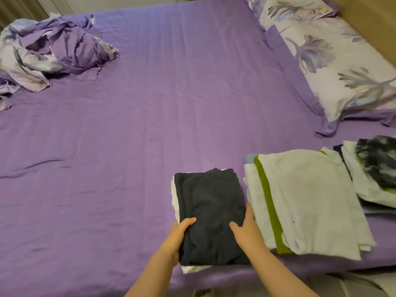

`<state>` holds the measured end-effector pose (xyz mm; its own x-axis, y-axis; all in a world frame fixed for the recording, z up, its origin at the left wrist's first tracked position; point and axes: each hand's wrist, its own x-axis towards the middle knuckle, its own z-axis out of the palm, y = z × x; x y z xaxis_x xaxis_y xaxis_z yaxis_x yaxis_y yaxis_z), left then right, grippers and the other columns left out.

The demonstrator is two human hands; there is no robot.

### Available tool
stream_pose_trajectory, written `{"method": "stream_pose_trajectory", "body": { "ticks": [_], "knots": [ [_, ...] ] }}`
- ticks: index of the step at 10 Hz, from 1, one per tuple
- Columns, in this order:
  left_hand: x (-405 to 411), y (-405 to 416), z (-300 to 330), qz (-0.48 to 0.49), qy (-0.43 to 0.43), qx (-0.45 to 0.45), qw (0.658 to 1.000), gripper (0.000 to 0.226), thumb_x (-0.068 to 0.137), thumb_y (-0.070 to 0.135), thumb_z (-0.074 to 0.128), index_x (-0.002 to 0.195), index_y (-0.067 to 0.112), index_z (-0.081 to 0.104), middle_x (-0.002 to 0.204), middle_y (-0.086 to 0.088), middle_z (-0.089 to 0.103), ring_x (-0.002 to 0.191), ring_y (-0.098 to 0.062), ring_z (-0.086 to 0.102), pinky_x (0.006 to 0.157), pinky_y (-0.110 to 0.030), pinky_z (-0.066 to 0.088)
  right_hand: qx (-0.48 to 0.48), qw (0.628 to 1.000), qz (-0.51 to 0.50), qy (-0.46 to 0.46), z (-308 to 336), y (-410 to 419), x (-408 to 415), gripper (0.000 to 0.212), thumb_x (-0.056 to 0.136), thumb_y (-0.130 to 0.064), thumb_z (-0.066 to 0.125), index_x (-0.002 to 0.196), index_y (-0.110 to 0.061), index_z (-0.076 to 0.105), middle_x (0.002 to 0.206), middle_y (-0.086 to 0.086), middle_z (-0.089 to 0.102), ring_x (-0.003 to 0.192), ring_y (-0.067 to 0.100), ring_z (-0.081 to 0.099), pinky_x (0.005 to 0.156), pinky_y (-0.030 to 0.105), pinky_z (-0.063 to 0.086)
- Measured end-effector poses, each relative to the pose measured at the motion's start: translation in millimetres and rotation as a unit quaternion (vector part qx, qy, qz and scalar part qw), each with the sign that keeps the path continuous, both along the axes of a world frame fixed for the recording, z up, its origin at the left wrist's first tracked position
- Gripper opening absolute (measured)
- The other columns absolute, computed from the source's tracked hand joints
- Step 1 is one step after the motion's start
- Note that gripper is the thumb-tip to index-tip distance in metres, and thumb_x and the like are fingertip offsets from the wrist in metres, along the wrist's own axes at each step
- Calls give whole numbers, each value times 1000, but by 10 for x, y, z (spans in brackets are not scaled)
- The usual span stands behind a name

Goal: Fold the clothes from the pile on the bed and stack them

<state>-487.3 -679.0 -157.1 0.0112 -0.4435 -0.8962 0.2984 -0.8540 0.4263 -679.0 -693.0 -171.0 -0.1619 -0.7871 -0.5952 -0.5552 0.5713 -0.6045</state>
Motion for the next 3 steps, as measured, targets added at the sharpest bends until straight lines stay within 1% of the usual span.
{"method": "stream_pose_trajectory", "body": {
  "ticks": [1, 2, 3],
  "knots": [
    [-81, 94, -106, 30, -91, -24, 995, 41, 88, 21, 67, 124, 6, 54, 115, -16, 66, 102, -33, 64, 87, -42, 54, -26, 983, 144, 114, 62, 171, 87, 90, 94, -31, 57, 152, -23, -12, 157, 6, 19, 136, 26, 38, 106, 37, 40],
    [-126, 49, -15, -65, -231, -39, 970, 45, 91, 23, 64, 127, 0, 50, 126, -18, 59, 112, -33, 57, 96, -42, 46, -3, 963, 198, 185, 174, 206, 114, 94, 93, -30, 58, 150, -24, -17, 159, 9, 9, 136, 28, 37, 104, 38, 43],
    [-241, 23, 273, -203, -408, -31, 890, 58, 91, 27, 58, 140, 7, 34, 135, -16, 49, 121, -35, 49, 101, -45, 43, -16, 951, 250, 184, 434, 217, 66, 89, 94, -24, 54, 151, -23, -14, 159, 12, 5, 137, 30, 34, 106, 38, 41]
  ]
}}
